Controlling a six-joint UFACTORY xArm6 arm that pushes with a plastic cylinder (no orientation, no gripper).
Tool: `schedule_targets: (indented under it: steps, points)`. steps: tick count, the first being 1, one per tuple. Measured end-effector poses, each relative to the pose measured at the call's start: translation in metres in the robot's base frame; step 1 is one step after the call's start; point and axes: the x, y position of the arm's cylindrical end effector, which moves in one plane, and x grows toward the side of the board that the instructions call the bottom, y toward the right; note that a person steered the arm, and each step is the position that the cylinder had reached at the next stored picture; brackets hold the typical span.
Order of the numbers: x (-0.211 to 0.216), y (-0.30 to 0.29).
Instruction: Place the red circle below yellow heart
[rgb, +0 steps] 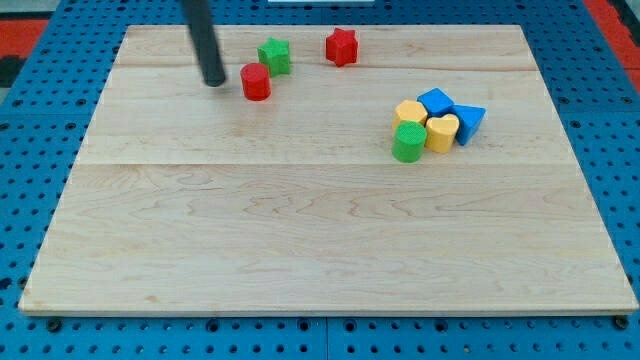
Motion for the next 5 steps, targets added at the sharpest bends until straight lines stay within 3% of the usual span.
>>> schedule_targets:
  steps: [1, 3, 4, 5]
  points:
    - [-0.004, 0.064]
    - [0.032, 0.099]
    - [-0.023, 0.104]
    - [0.015, 0.118]
